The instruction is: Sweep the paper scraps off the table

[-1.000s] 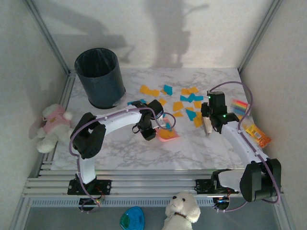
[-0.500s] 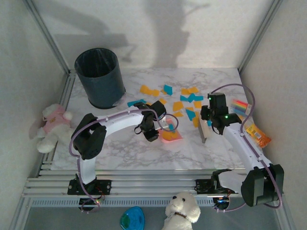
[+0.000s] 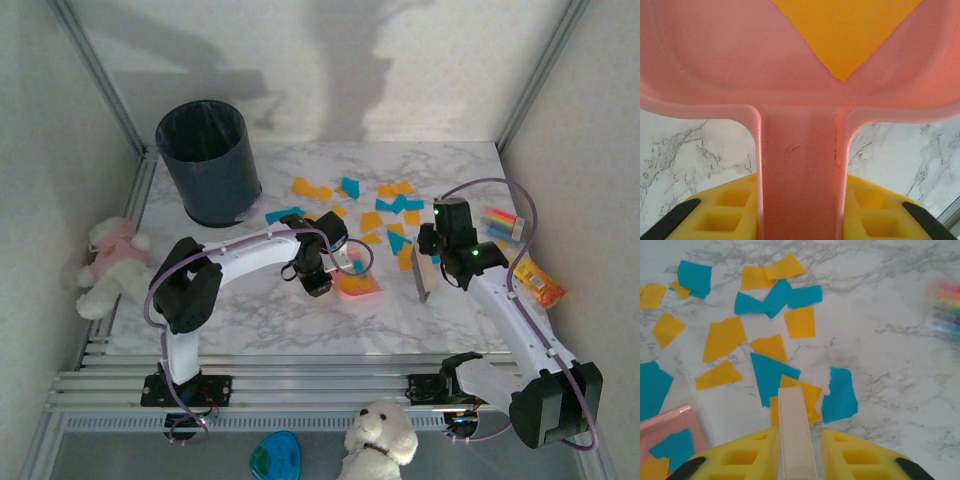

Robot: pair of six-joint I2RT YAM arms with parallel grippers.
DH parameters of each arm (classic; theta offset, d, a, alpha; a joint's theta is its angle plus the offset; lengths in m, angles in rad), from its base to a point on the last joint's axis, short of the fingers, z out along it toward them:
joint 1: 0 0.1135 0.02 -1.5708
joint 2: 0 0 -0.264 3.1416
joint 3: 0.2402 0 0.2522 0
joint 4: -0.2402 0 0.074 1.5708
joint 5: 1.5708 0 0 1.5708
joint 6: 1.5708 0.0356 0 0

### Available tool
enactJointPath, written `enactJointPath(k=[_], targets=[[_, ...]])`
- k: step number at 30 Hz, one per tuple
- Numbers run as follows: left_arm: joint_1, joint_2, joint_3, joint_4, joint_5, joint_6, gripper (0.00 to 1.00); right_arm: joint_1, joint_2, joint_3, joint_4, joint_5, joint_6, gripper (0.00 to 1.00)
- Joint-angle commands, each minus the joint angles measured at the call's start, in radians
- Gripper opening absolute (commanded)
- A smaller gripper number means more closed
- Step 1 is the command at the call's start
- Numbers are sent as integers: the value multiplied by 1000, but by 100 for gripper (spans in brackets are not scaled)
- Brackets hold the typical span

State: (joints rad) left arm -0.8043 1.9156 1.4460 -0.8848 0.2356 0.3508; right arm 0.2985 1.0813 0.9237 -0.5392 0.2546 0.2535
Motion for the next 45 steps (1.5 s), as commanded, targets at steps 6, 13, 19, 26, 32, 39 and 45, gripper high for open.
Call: enactJointPath(k=[6, 13, 19, 26, 32, 39, 45], targets=[[-9, -11, 43, -4, -2, 8, 0, -62, 46, 86, 89, 94, -102, 0], [-11, 7, 65, -9, 8, 10, 0, -131, 82, 31, 238, 166, -175, 0], [-13, 22, 78, -14, 15, 11, 0, -172, 124, -18, 336, 191, -200, 0], [-18, 32, 82, -12, 10, 10, 0, -172, 159, -51, 379, 155, -224, 0], [-29, 42, 79, -5, -5, 7, 0, -172, 168, -66, 351, 82, -234, 0], [-44, 52, 72, 7, -33, 4, 0, -153, 160, -75, 297, 16, -255, 0], [-50, 54, 71, 12, -46, 7, 0, -114, 137, -92, 272, -32, -261, 0]])
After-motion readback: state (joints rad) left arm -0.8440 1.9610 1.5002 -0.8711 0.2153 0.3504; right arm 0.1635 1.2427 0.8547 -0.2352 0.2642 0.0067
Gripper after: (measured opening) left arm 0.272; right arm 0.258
